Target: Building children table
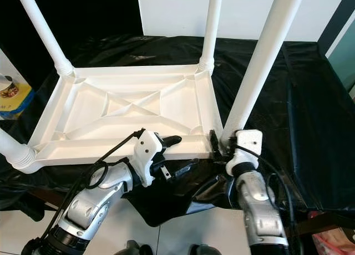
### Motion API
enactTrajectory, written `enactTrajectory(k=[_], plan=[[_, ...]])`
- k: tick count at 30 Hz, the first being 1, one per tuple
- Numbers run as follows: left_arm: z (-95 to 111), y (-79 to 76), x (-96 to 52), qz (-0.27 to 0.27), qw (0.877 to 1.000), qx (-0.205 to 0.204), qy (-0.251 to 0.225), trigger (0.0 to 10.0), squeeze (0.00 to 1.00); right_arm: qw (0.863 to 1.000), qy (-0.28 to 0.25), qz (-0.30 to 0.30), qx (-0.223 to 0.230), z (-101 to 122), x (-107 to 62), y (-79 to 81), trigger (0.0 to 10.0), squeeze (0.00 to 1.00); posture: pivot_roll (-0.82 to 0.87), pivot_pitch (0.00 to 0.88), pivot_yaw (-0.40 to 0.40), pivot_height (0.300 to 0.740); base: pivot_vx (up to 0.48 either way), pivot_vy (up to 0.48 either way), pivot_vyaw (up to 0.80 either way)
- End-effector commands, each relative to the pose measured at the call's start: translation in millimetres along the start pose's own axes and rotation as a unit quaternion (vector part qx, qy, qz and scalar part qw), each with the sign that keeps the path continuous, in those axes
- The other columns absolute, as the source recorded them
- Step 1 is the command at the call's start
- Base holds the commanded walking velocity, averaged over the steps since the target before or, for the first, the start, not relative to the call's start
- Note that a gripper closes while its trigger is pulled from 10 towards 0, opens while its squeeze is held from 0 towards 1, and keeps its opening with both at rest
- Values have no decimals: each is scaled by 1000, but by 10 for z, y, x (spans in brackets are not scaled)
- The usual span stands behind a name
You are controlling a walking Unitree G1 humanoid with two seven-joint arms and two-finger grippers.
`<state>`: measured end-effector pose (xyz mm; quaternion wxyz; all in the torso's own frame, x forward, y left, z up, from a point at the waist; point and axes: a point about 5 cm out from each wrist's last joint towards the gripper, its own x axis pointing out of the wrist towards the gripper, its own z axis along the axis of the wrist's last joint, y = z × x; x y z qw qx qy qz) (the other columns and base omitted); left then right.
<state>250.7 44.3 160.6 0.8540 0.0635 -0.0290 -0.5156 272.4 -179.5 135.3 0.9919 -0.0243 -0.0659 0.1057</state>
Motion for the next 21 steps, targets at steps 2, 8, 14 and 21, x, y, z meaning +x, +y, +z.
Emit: enactTrajectory(k=[2, 8, 14, 21], plan=[[-34, -21, 6, -8, 1000, -4, 9, 10000, 0, 999, 3, 45, 1, -18, 24, 28, 10000, 0, -104, 118, 3, 740, 0, 0, 0], [-31, -15, 6, -7, 1000, -4, 9, 10000, 0, 994, 7, 104, -10, 0, 82, 42, 10000, 0, -103, 117, 4, 740, 0, 0, 0], [-28, -12, 7, -8, 1000, -2, 10, 10000, 0, 990, 22, 137, -25, -36, 132, 18, 6863, 0, -101, 118, 7, 740, 0, 0, 0], [-25, -9, 3, -9, 1000, -2, 11, 10000, 0, 988, 29, 149, -23, -87, 98, -13, 0, 0, -104, 121, 13, 740, 0, 0, 0]])
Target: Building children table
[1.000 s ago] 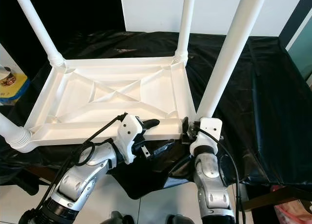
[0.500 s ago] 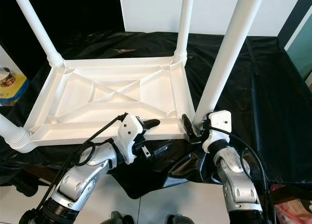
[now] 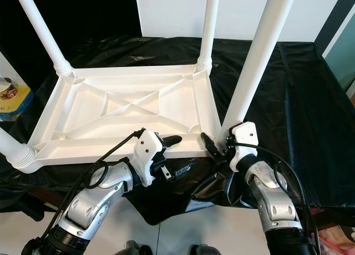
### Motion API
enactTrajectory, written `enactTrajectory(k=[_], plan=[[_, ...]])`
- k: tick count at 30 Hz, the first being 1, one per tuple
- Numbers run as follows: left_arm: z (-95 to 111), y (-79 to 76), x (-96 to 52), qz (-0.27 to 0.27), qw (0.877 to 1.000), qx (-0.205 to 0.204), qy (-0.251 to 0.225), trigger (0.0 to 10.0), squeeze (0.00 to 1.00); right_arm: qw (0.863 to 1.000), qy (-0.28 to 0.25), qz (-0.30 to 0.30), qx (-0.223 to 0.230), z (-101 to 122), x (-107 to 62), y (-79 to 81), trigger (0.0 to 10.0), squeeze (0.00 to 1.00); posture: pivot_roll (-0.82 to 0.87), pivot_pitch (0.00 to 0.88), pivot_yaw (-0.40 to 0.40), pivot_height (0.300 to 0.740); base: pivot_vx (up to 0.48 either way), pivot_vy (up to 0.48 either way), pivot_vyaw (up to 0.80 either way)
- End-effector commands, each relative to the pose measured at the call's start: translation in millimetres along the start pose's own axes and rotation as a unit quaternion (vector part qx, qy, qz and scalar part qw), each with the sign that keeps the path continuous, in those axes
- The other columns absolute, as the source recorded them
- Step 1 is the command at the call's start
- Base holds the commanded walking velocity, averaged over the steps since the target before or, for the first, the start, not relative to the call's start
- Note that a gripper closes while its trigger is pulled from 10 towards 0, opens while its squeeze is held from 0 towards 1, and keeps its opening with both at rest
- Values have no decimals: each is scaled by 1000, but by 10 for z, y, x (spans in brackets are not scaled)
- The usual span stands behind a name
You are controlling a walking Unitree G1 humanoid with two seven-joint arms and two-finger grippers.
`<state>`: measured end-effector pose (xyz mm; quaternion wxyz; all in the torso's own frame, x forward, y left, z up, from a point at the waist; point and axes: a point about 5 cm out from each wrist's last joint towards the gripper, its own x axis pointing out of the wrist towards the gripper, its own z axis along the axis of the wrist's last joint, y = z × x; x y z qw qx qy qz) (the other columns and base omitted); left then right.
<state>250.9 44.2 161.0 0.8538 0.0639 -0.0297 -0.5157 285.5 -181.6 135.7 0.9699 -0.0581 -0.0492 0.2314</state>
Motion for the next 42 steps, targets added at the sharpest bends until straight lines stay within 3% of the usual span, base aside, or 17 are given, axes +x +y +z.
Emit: enactTrajectory(k=[1, 8, 9, 10, 11, 16, 18, 23, 30, 33, 37, 42], plan=[[-29, -10, 2, -9, 1000, -3, 11, 10000, 0, 1000, 15, 20, 3, -84, -23, 42, 0, 0, -108, 123, 17, 740, 0, 0, 0], [-25, -4, 9, -11, 1000, -2, 11, 10000, 0, 1000, 17, 16, 6, -113, -42, 34, 0, 0, -108, 123, 17, 740, 0, 0, 0], [-25, -4, 9, -11, 1000, -1, 11, 10000, 0, 1000, 19, 10, 9, -122, -47, 34, 9137, 0, -109, 123, 17, 740, 0, 0, 0], [-25, -4, 9, -11, 1000, -1, 11, 10000, 0, 1000, 19, 10, 9, -122, -47, 34, 9137, 0, -109, 123, 17, 740, 0, 0, 0], [-24, -4, 8, -11, 1000, -1, 11, 10000, 0, 1000, 20, 5, 10, -128, -50, 34, 10000, 0, -109, 123, 17, 740, 0, 0, 0], [-24, -5, 6, -10, 1000, -2, 10, 10000, 0, 999, 29, -26, 13, -154, -43, 35, 10000, 0, -107, 123, 16, 740, 0, 0, 0], [-25, -6, 2, -9, 1000, -2, 11, 10000, 0, 995, 44, -83, 17, -200, -29, 40, 10000, 0, -104, 126, 15, 740, 0, 0, 0], [-24, -3, 0, -8, 1000, -3, 11, 10000, 0, 987, 58, -149, 26, -245, -32, 56, 10000, 0, -104, 127, 16, 740, 0, 0, 0], [-25, -4, 2, -9, 1000, -2, 12, 10000, 0, 977, 62, -199, 41, -279, -45, 150, 10000, 0, -106, 123, 15, 740, 0, 0, 0], [-26, -6, 6, -10, 1000, -2, 11, 10000, 0, 971, 65, -227, 46, -291, -49, 208, 10000, 0, -105, 121, 12, 740, 0, 0, 0], [-29, -14, 8, -10, 1000, -2, 11, 10000, 0, 951, 73, -295, 53, -306, -72, 296, 10000, 0, -100, 119, 6, 740, 0, 0, 0], [-30, -20, 4, -10, 1000, -2, 11, 10000, 0, 942, 79, -322, 58, -319, -81, 344, 10000, 0, -95, 118, 6, 740, 0, 0, 0]])
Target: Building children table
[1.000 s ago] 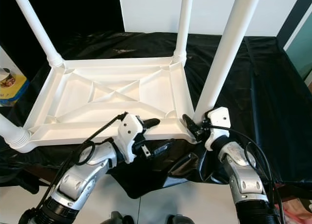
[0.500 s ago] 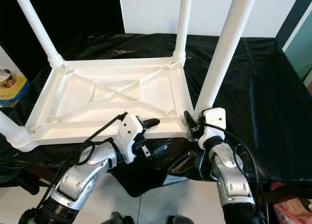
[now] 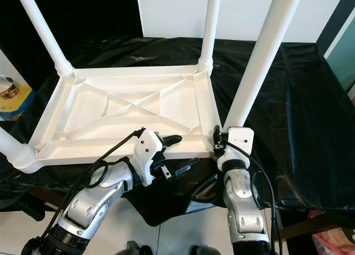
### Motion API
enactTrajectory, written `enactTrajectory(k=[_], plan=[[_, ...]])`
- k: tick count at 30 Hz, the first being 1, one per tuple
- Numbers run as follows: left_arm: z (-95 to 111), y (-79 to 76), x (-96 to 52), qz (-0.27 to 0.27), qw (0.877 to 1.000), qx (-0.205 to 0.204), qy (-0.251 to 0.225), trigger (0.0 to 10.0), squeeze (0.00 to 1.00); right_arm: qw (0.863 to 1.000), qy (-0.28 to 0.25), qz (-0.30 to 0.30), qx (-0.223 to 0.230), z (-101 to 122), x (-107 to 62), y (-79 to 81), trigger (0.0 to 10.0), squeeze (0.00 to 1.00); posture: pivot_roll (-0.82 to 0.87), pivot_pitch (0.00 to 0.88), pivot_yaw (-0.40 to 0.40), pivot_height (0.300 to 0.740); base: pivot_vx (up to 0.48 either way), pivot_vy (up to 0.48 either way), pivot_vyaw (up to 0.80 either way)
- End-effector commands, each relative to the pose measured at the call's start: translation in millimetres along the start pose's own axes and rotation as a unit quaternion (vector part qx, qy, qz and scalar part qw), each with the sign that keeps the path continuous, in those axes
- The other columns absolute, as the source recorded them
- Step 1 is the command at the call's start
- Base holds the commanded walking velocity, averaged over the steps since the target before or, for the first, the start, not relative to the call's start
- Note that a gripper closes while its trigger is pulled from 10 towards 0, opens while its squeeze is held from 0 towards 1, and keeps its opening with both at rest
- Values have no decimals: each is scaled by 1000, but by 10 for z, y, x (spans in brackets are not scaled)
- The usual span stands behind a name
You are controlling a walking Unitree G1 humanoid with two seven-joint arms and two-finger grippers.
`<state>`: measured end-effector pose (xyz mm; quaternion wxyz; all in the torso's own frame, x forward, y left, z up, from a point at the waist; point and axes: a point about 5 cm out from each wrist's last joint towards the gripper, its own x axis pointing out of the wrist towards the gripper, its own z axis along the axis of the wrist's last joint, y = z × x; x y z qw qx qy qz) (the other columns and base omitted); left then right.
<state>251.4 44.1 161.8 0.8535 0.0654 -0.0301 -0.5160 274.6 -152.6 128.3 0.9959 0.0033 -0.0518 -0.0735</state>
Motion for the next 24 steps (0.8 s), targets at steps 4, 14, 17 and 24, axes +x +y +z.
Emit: enactTrajectory(k=[4, 14, 17, 24], plan=[[-40, -29, -4, -10, 1000, -4, 12, 10000, 0, 997, 76, -24, -7, -283, -103, -46, 10000, 0, -96, 116, 8, 740, 0, 0, 0], [-44, -36, -1, -13, 1000, -3, 12, 10000, 0, 997, 74, -25, -10, -266, -115, -12, 10000, 0, -97, 109, 5, 740, 0, 0, 0], [-45, -39, 0, -13, 1000, -3, 12, 10000, 0, 997, 68, -26, -11, -249, -113, -15, 10000, 318, -98, 108, 5, 740, 0, 0, 0], [-43, -41, 7, -14, 1000, -2, 11, 10000, 0, 999, 38, -2, -12, -163, -88, -87, 10000, 1000, -102, 109, 5, 740, 0, 0, 0]])
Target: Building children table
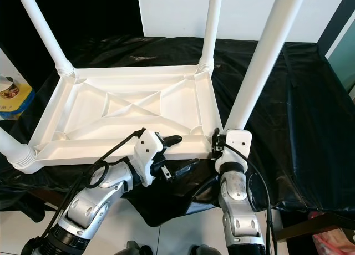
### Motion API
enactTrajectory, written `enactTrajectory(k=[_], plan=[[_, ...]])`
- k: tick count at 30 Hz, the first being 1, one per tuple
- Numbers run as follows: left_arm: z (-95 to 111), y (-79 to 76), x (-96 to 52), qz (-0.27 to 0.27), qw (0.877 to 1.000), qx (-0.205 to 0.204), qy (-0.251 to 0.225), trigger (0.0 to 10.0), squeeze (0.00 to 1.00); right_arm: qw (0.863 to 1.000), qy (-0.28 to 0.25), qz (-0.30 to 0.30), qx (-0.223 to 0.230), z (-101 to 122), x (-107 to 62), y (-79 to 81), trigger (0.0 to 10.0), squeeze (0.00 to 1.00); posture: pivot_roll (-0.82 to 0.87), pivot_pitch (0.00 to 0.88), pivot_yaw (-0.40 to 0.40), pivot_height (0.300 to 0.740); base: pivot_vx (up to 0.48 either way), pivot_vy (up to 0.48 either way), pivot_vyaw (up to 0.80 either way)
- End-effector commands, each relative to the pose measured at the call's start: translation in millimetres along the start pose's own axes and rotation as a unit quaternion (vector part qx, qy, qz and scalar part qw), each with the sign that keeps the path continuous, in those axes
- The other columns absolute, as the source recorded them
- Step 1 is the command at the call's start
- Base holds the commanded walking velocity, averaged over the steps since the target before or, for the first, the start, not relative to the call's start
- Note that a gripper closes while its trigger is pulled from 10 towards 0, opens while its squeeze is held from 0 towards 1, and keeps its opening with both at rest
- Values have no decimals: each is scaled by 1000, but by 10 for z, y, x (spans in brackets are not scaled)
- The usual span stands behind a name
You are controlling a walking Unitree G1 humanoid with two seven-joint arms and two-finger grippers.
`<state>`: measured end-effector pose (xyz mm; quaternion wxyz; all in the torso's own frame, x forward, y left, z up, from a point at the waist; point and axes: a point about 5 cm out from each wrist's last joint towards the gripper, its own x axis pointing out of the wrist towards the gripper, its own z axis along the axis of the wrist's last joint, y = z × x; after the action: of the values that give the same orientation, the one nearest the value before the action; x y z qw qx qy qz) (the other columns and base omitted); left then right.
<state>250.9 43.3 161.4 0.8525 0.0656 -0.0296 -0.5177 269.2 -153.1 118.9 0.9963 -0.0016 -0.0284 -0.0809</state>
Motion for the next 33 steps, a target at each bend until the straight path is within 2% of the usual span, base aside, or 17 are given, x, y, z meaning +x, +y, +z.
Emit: enactTrajectory(k=[1, 3, 5, 8, 11, 12, 17, 21, 24, 25, 26, 27, 28, 33], plan=[[-41, -32, 2, -12, 1000, -2, 11, 10000, 0, 1000, 15, 5, -5, -77, -21, -73, 10000, 1000, -102, 109, 5, 740, 0, 0, 0], [-40, -33, 8, -12, 1000, -2, 11, 10000, 0, 999, -7, 32, -10, -19, -2, -175, 10000, 1000, -103, 109, 4, 740, 0, 0, 0], [-40, -32, 8, -12, 1000, -2, 11, 10000, 0, 999, -11, 38, -11, -8, 1, -200, 10000, 1000, -103, 109, 4, 740, 0, 0, 0], [-39, -25, 4, -10, 1000, -2, 10, 10000, 0, 996, -22, 89, -16, 28, 28, -298, 10000, 1000, -104, 113, 5, 740, 0, 0, 0], [-39, -20, 1, -9, 1000, -2, 11, 10000, 0, 992, -26, 123, -17, 51, 47, -323, 10000, 1000, -104, 114, 6, 740, 0, 0, 0], [-37, -18, 2, -9, 1000, -3, 10, 10000, 0, 988, -30, 151, -18, 72, 65, -317, 10000, 0, -105, 118, 8, 740, 0, 0, 0], [-35, -15, 2, -8, 1000, -3, 10, 10000, 0, 980, -35, 195, -21, 106, 97, -303, 10000, 0, -105, 121, 10, 740, 0, 0, 0], [-32, -10, 3, -5, 1000, -3, 10, 10000, 0, 957, -34, 283, -46, 149, 219, -229, 10000, 0, -98, 123, 6, 740, 0, 0, 0], [-31, -10, 3, -5, 1000, -3, 10, 10000, 0, 955, -34, 291, -50, 146, 238, -225, 10000, 0, -95, 122, 5, 740, 0, 0, 0], [-30, -10, 2, -4, 1000, -3, 9, 10000, 0, 953, -33, 296, -53, 137, 251, -226, 9608, 0, -91, 122, 3, 740, 0, 0, 0], [-30, -9, -2, -2, 1000, -3, 10, 10000, 0, 951, -29, 301, -57, 118, 262, -232, 5373, 0, -91, 122, 3, 740, 0, 0, 0], [-30, -9, -2, -2, 1000, -3, 10, 10000, 0, 951, -29, 301, -57, 118, 262, -232, 5373, 0, -91, 122, 3, 740, 0, 0, 0], [-30, -6, -15, 1, 1000, -3, 10, 10000, 0, 949, -20, 308, -63, 67, 260, -248, 0, 0, -85, 124, 1, 740, 0, 0, 0], [-30, -11, -25, 3, 1000, -3, 10, 10000, 0, 949, -9, 309, -64, 11, 244, -282, 0, 0, -87, 126, 2, 740, 0, 0, 0]])
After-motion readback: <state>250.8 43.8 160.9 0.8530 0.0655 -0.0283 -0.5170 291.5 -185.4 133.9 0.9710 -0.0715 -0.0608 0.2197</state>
